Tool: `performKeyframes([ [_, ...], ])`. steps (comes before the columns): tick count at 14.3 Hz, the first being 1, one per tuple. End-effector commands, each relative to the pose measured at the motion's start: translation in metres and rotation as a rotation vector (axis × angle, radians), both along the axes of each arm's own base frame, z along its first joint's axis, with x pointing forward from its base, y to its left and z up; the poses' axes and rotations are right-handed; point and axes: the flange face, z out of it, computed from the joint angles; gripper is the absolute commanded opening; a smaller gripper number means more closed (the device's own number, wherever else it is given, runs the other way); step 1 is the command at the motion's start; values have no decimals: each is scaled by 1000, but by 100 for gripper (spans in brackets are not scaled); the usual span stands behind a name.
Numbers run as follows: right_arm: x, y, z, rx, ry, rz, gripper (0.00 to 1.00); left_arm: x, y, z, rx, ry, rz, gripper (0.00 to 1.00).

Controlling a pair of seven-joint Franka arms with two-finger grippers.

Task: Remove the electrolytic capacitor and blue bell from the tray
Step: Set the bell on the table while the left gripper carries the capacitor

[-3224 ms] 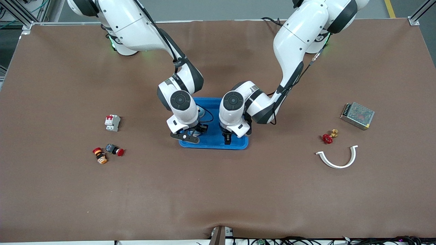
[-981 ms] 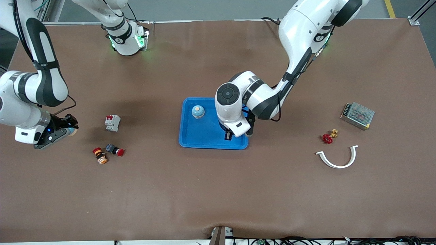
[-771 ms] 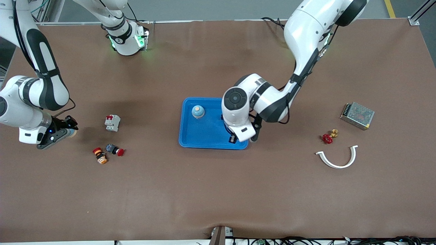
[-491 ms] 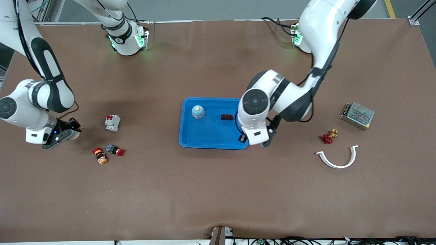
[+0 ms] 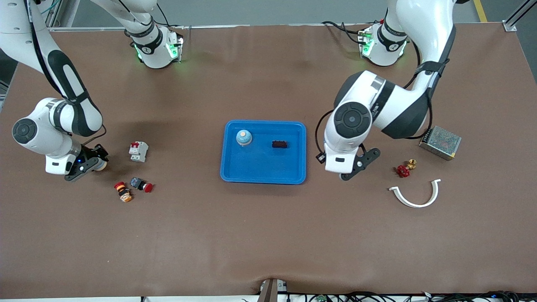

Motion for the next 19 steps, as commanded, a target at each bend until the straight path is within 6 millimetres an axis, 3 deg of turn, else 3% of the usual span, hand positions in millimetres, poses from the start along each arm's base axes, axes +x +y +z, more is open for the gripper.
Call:
performKeyframes([
  [1,-3,-2,-7,5,2,-6,46,-28,44,12,-38,-60,-97,0],
  [4,-4,0,-10,6,8,-3,46,-60,80,3,-60,-126,-233,0],
  [7,-4,1,-15,8,12,-1,47,-73,106,1,-62,-96,-409,0],
  [10,-3,2,-14,8,10,2,50,-85,111,-14,-109,-71,-548,0],
  [11,-3,0,-14,8,10,-4,62,-90,112,-21,-129,-77,-577,0],
  [12,-1,2,-12,7,7,-1,100,-95,113,-26,-139,-95,-592,0],
  [14,3,-1,-6,6,1,-5,100,-106,116,-40,-142,-104,-636,0],
  [16,4,4,7,16,23,-54,100,-109,119,-50,-149,-84,-695,0],
  [19,30,42,79,64,177,-243,100,-116,120,-64,-154,-82,-727,0],
])
